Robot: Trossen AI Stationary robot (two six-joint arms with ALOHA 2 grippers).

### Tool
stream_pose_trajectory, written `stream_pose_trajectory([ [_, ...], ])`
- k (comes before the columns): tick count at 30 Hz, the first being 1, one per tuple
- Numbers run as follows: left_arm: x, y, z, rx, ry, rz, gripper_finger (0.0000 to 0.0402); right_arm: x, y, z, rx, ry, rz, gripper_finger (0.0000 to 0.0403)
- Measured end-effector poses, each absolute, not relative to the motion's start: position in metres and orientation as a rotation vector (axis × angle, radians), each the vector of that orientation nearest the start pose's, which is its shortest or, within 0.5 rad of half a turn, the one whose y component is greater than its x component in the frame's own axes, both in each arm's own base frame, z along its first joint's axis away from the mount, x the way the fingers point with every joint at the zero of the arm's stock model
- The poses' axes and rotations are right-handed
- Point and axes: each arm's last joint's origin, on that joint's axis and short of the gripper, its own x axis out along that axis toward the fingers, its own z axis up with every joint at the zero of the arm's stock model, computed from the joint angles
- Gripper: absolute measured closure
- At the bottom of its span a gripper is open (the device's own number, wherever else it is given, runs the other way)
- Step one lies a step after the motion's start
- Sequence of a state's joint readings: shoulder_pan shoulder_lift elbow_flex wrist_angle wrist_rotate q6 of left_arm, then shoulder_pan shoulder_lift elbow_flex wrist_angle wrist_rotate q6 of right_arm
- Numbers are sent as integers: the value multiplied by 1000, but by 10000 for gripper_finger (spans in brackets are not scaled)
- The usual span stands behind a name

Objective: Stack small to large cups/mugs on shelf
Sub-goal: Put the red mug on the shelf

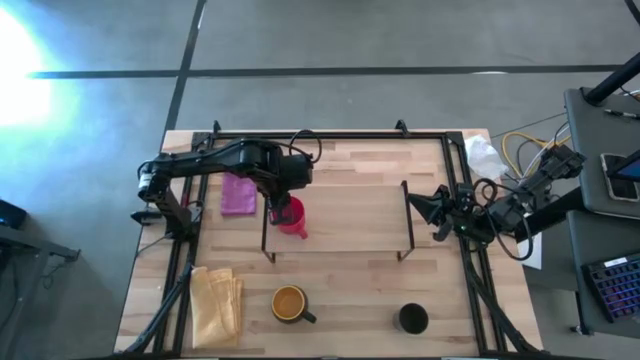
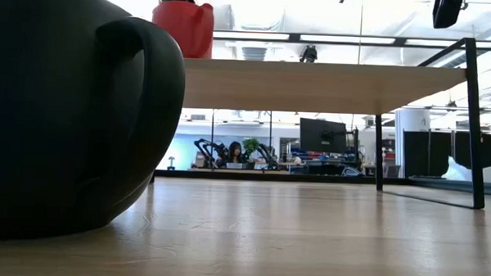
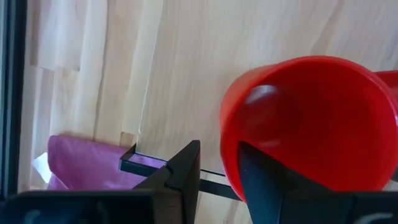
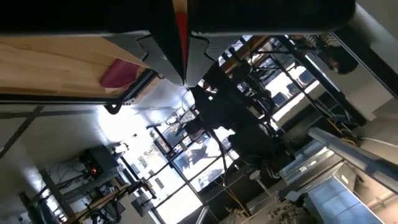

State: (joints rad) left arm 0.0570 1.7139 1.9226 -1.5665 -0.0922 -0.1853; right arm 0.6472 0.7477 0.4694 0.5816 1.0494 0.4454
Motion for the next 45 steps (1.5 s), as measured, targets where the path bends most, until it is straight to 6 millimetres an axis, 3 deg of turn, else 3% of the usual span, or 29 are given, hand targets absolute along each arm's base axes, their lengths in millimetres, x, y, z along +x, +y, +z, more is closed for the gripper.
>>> stream_pose_trajectory([
  [16,305,19,364,-308,1388,377,311,140,74,298,666,-290,-351,394],
  [20,305,19,357,-261,1421,343,329,140,74,298,656,-288,-353,394],
  [25,305,20,357,-189,1428,295,392,140,74,298,655,-288,-354,394],
  [32,307,19,358,-76,1425,202,399,140,74,298,656,-288,-360,394],
  [45,314,16,361,-29,1347,85,401,140,74,298,661,-291,-377,394],
])
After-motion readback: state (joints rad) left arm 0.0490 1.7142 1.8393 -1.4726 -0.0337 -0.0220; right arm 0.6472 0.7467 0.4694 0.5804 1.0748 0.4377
